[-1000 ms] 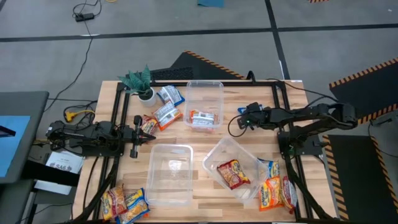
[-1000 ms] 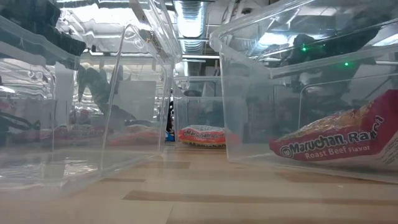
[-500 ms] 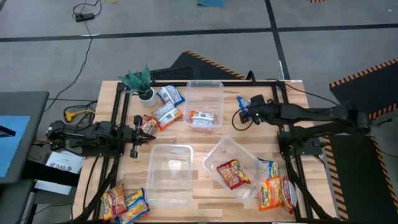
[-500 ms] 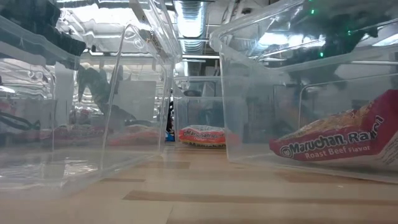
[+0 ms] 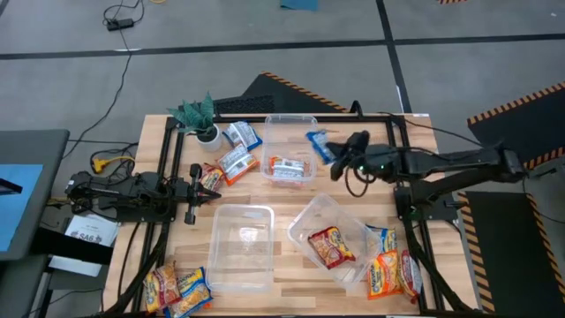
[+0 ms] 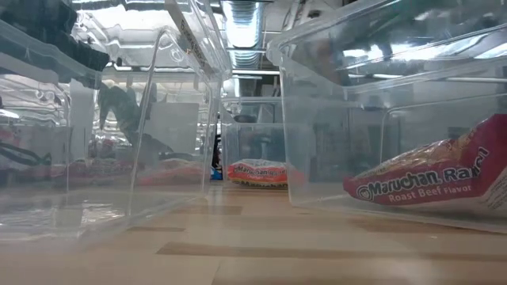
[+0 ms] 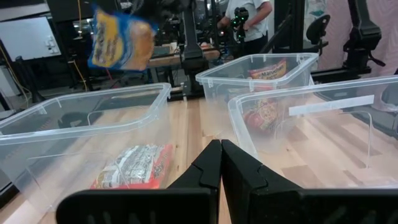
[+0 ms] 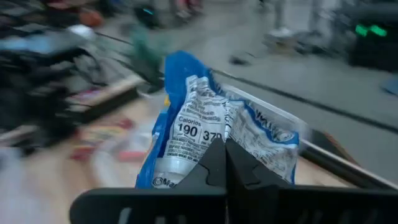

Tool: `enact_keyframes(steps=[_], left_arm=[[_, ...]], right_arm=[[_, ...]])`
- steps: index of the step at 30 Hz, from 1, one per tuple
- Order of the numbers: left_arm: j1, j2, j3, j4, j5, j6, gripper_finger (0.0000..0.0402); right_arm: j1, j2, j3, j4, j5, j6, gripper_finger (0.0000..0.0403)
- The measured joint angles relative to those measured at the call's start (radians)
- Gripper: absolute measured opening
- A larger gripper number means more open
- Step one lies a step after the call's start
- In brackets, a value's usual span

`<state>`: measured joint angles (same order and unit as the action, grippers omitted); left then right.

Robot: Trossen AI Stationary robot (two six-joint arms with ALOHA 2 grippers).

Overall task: Sort Maruchan noodles
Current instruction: Put the blue noodle pack into the bottom left transparent bin

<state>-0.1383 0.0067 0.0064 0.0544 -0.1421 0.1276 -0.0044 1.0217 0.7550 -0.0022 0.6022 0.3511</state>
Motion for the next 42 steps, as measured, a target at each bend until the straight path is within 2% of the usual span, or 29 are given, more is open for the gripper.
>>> enact_keyframes(steps=[9, 18, 26, 33, 42], left_arm=[[0.000, 0.000, 0.000, 0.000, 0.000, 0.000, 0.0000], [0.000, 0.000, 0.000, 0.000, 0.000, 0.000, 0.0000], [0.000, 0.000, 0.000, 0.000, 0.000, 0.000, 0.0000], [0.000, 0.000, 0.000, 0.000, 0.000, 0.000, 0.0000], [0.000, 0.000, 0.000, 0.000, 0.000, 0.000, 0.0000]], right_arm=[[0.174, 0.216, 0.135, 0.225, -0.096, -0.122, 0.0006], [0.270, 0.486, 0.350, 0.248, -0.241, -0.176, 0.0006], [0.304, 0.716, 0.531, 0.253, -0.357, -0.195, 0.0006], [0.306, 0.846, 0.656, 0.253, -0.486, -0.198, 0.0006], [0.303, 0.898, 0.692, 0.245, -0.508, -0.202, 0.0006]])
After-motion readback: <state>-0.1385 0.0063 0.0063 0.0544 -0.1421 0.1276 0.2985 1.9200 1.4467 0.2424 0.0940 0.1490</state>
